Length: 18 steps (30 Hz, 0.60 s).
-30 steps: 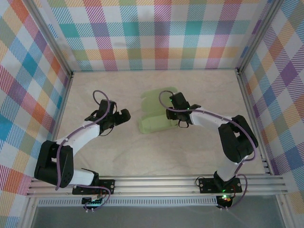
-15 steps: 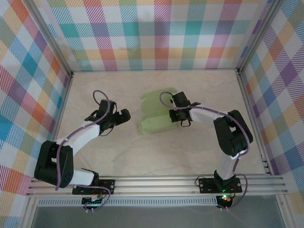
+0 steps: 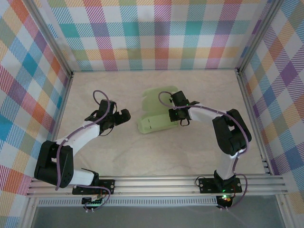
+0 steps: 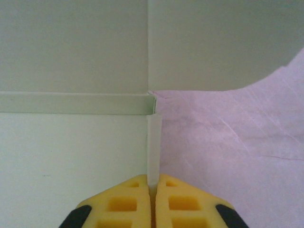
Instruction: Fold the paper box
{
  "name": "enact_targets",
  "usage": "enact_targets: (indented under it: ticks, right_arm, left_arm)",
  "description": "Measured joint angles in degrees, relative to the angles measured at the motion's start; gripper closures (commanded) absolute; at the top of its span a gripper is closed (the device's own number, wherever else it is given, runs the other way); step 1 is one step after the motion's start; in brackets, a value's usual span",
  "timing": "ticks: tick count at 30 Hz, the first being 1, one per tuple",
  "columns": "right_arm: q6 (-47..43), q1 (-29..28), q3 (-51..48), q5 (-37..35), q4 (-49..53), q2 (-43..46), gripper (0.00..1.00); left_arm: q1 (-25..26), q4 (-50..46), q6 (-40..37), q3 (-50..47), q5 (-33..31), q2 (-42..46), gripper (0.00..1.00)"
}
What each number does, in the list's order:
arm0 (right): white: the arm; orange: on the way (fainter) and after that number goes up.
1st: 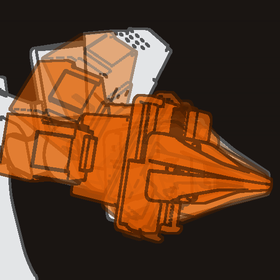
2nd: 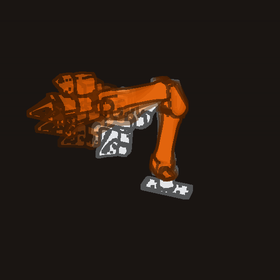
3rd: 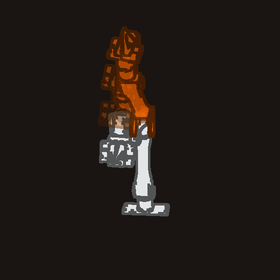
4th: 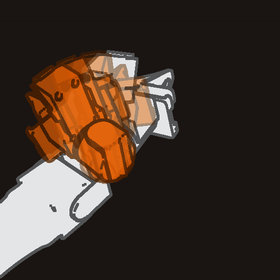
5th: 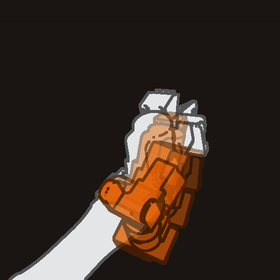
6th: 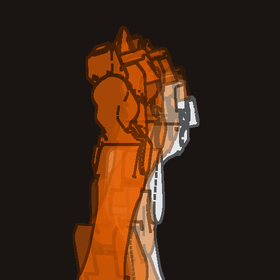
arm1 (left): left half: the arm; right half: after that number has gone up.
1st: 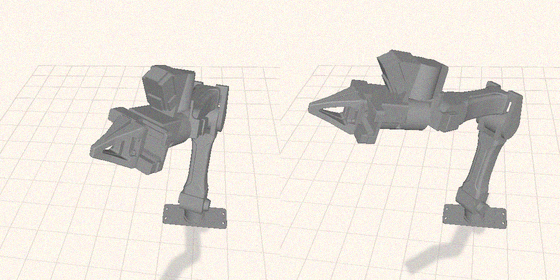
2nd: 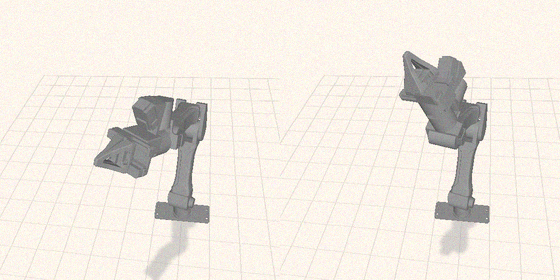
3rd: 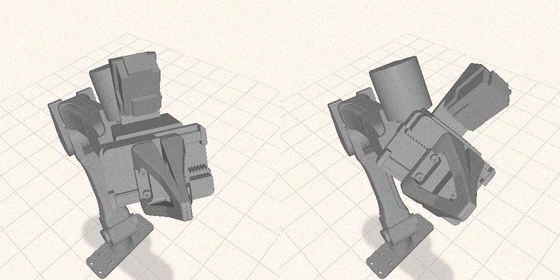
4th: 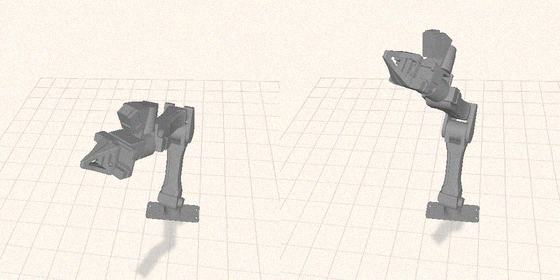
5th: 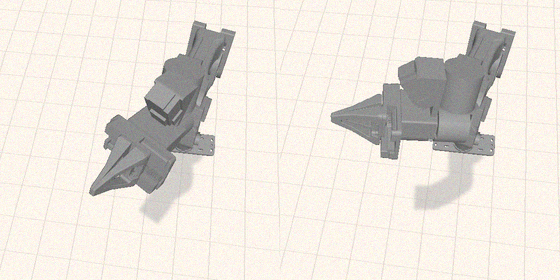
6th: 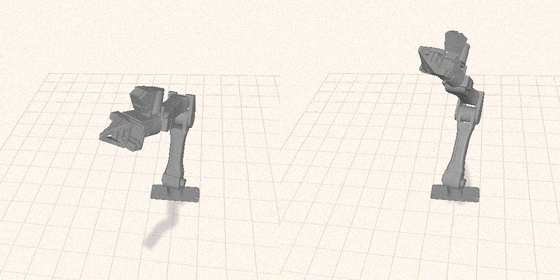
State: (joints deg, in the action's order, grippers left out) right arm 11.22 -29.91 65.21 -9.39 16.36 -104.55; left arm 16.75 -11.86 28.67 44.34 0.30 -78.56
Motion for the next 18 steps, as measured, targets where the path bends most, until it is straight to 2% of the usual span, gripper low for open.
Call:
enact_targets:
  ticks: [7,11,18]
  right_arm:
    - [-0.79,-2.43,2.62,-5.51,2.16,-1.92,0.91]
    - [-1.36,-3.5,3.54,-8.9,2.86,-2.73,0.96]
    - [-1.68,-5.01,5.51,-13.64,3.82,-4.55,0.99]
  left_arm:
    - [0.0,0.04,-0.02,0.0,0.04,-0.9,0.0]
    - [0.0,0.07,-0.26,0.0,0.04,-1.07,0.0]
    - [0.0,0.02,-1.07,0.0,0.04,-1.31,0.0]
